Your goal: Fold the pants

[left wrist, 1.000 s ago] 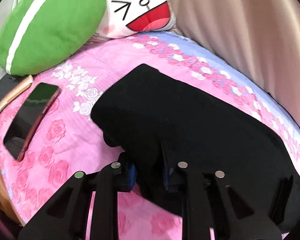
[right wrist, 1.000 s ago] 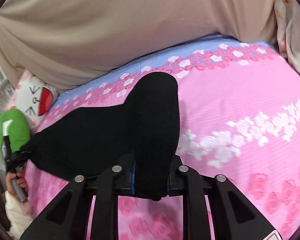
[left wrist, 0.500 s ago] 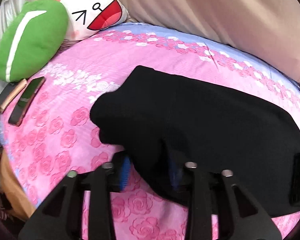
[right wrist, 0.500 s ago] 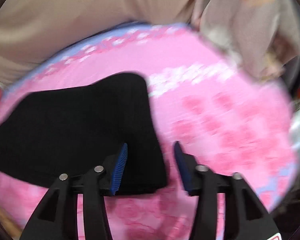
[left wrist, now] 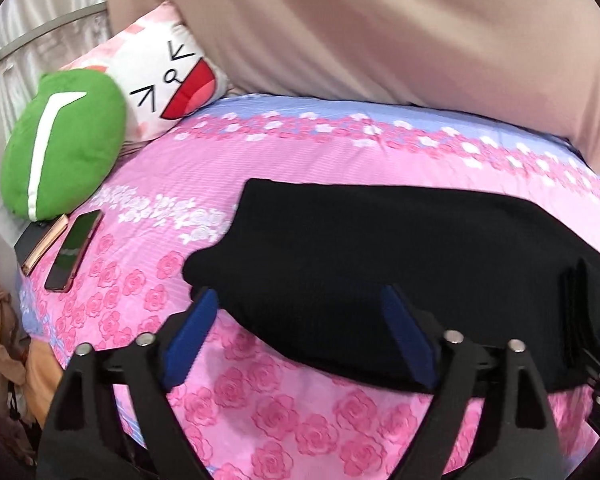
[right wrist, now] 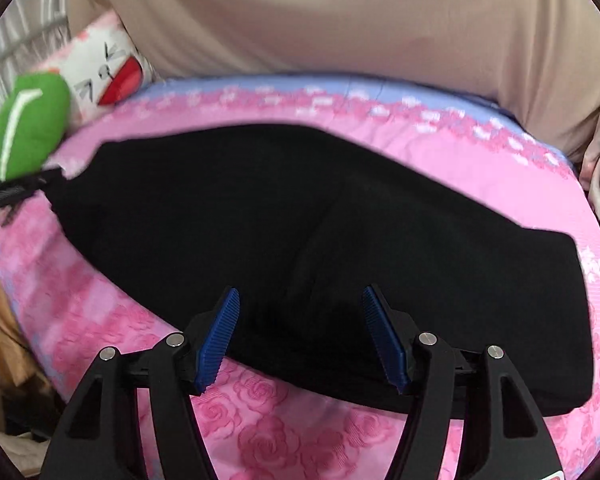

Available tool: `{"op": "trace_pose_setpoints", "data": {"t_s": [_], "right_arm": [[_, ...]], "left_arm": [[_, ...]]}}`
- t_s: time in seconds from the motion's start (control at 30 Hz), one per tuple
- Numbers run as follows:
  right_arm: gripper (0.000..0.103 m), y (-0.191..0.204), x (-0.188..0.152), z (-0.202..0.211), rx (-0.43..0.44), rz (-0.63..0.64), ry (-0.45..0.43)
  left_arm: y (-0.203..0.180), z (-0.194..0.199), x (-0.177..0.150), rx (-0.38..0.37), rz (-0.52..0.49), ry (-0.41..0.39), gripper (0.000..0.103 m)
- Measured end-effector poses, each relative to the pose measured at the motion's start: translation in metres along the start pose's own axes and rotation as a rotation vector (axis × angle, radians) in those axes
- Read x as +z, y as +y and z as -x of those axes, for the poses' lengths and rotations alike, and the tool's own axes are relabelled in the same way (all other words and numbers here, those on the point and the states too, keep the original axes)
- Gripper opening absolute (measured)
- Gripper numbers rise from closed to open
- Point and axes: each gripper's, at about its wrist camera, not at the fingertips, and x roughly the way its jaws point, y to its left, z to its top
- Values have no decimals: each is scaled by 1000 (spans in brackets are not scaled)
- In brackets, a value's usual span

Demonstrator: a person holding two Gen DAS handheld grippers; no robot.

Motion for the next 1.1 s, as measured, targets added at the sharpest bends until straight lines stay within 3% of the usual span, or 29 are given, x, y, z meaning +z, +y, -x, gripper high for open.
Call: {"op": "trace_pose_setpoints", "data": {"t_s": [0.1, 0.13, 0.17, 0.33, 0.43, 0.5, 0.53, 0.57, 0.63, 0.7, 0.77, 0.83, 1.03, 1.1], "right_arm": [[37, -6, -8, -11, -20, -30, -3], [15, -8, -4, -11, 2, -54, -4], [12, -10, 3, -8, 48, -106, -2], [12, 8, 37, 9, 47, -92, -75], [14, 26, 43, -13, 89, -57, -27], [26, 36, 35, -44, 74, -23, 45], [32, 40, 31, -43, 61, 6, 19], [45, 44, 32, -36, 66, 20, 19], [47, 42, 37, -20, 142, -18, 18], [42, 34, 47, -1, 170, -41, -9], [18, 22, 60, 6, 118, -54, -36], [9, 8, 72, -3, 51, -70, -31], [5, -1, 81, -75, 12, -76, 80], [5, 7, 80, -76, -34, -35, 57]], "left_arm": [[-6, -2, -5, -31, -24, 10, 84], [-7, -3, -7, -43, -29, 15, 84], [-9, -5, -8, -47, -34, 19, 84], [-13, -7, -8, -76, -54, 23, 84], [-14, -7, -10, -80, -61, 20, 84], [-14, -8, -11, -84, -66, 25, 85], [-14, -8, -12, -83, -71, 29, 85], [-13, -9, -12, -79, -75, 33, 85], [-10, -11, -13, -69, -76, 33, 85], [-7, -12, -11, -70, -61, 35, 85], [-7, -14, -9, -78, -51, 37, 85], [-8, -14, -7, -76, -51, 29, 86], [-6, -16, -3, -67, -45, 27, 90], [-5, -18, -1, -62, -45, 32, 90]]}}
